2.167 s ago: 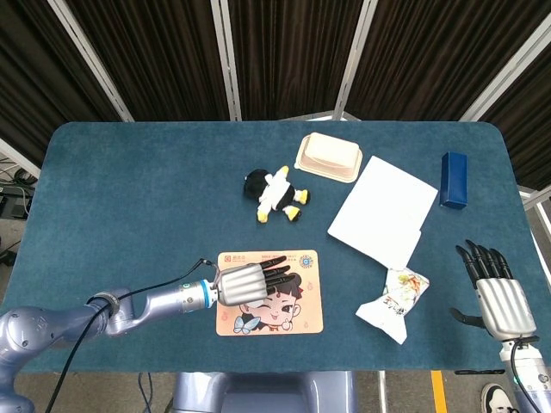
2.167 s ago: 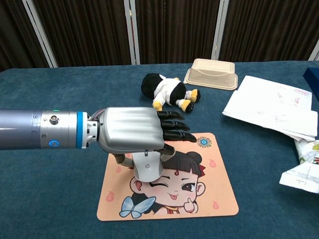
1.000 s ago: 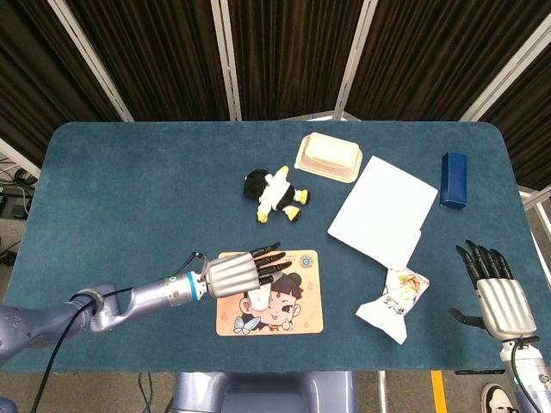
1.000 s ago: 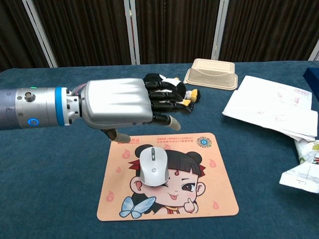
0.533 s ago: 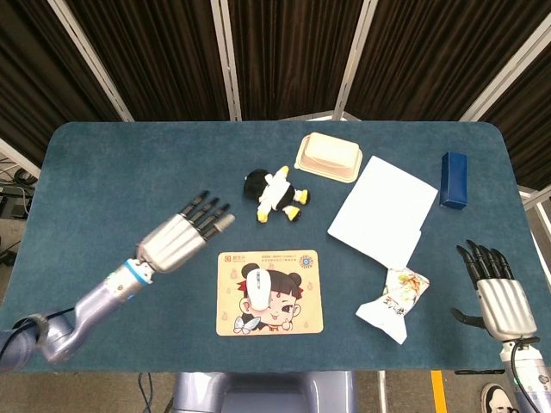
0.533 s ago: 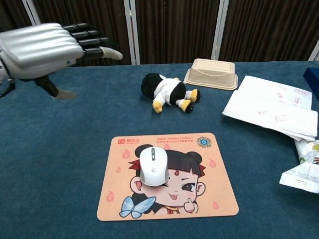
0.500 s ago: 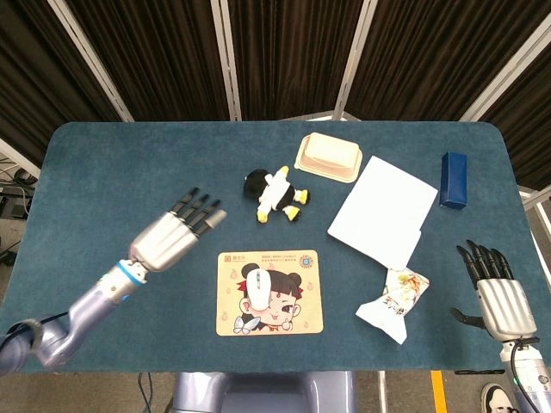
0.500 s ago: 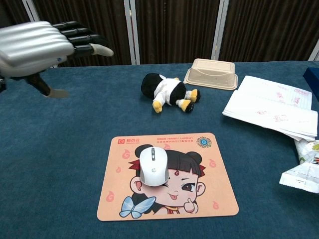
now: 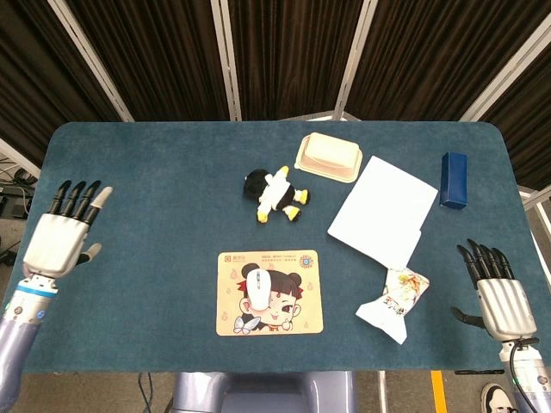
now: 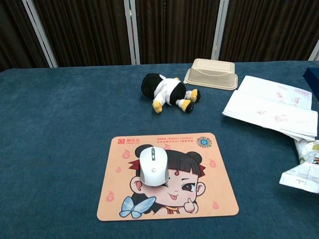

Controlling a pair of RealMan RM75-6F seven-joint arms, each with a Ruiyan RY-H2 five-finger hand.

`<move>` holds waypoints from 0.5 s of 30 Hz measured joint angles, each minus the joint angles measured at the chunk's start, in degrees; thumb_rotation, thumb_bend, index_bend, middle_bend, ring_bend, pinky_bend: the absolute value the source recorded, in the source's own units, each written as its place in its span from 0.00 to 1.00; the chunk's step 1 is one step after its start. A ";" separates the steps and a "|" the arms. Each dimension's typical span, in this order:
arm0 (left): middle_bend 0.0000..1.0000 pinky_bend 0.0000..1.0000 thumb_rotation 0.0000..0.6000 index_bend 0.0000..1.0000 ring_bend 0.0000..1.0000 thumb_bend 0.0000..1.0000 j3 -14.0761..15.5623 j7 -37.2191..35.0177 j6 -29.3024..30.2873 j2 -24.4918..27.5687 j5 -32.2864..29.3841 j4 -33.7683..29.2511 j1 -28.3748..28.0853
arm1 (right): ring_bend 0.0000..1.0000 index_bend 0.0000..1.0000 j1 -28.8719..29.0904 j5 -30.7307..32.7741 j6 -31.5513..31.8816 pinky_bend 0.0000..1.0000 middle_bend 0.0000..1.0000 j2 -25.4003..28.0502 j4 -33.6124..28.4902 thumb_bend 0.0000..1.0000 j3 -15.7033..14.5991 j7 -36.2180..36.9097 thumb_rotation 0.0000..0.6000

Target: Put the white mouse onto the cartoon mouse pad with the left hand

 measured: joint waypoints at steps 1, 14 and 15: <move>0.00 0.00 1.00 0.03 0.00 0.18 0.02 -0.77 0.32 0.06 0.03 0.52 0.62 | 0.00 0.01 -0.01 0.00 0.03 0.00 0.00 -0.01 0.03 0.11 0.00 0.00 1.00; 0.00 0.00 1.00 0.00 0.00 0.19 0.86 -12.53 3.97 1.27 0.06 -0.07 8.89 | 0.00 0.01 -0.06 -0.10 0.12 0.00 0.00 -0.08 0.09 0.11 0.03 0.00 1.00; 0.00 0.00 1.00 0.00 0.00 0.19 0.94 -12.38 4.62 1.17 0.03 -0.30 9.63 | 0.00 0.01 -0.07 -0.10 0.12 0.00 0.00 -0.09 0.09 0.11 0.03 0.00 1.00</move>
